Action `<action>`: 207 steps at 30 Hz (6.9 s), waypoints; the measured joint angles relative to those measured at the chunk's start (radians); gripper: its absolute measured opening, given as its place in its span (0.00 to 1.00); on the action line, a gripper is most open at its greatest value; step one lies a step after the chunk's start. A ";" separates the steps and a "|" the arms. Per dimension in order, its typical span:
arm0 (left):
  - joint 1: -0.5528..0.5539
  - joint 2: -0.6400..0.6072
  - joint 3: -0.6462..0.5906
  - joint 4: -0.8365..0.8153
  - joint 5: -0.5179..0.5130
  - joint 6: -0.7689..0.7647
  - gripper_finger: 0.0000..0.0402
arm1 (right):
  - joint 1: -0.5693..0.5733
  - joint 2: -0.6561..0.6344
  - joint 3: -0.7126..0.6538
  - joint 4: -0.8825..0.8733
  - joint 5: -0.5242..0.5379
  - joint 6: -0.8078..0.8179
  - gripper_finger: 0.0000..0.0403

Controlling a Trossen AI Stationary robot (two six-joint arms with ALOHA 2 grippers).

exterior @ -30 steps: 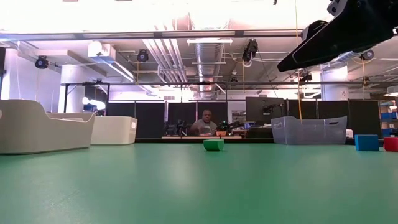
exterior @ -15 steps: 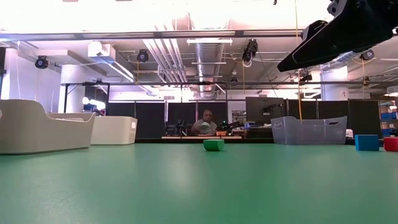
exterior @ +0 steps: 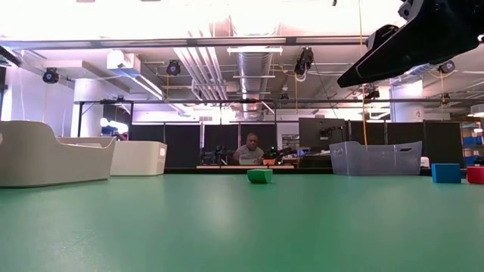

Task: Sort blocks by size
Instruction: Put the yellow rectangular block into the white bin, then put the blue rectangular block into the white bin

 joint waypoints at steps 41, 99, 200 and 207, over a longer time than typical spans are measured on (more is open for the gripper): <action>1.762 -0.180 0.204 -0.309 -0.396 1.260 0.20 | 0.210 -0.002 -0.150 -0.145 -0.038 0.357 0.65; 0.418 -0.592 -0.226 0.553 -0.769 1.369 0.54 | 0.418 0.060 0.116 -0.876 -0.763 1.237 0.62; 0.931 -0.666 -0.113 -0.209 -0.790 1.003 0.09 | 0.138 -0.015 0.220 -0.419 0.221 0.178 0.63; 1.463 -0.653 -0.187 -0.185 -0.498 1.139 0.09 | 0.137 -0.015 0.220 -0.410 0.220 0.180 0.62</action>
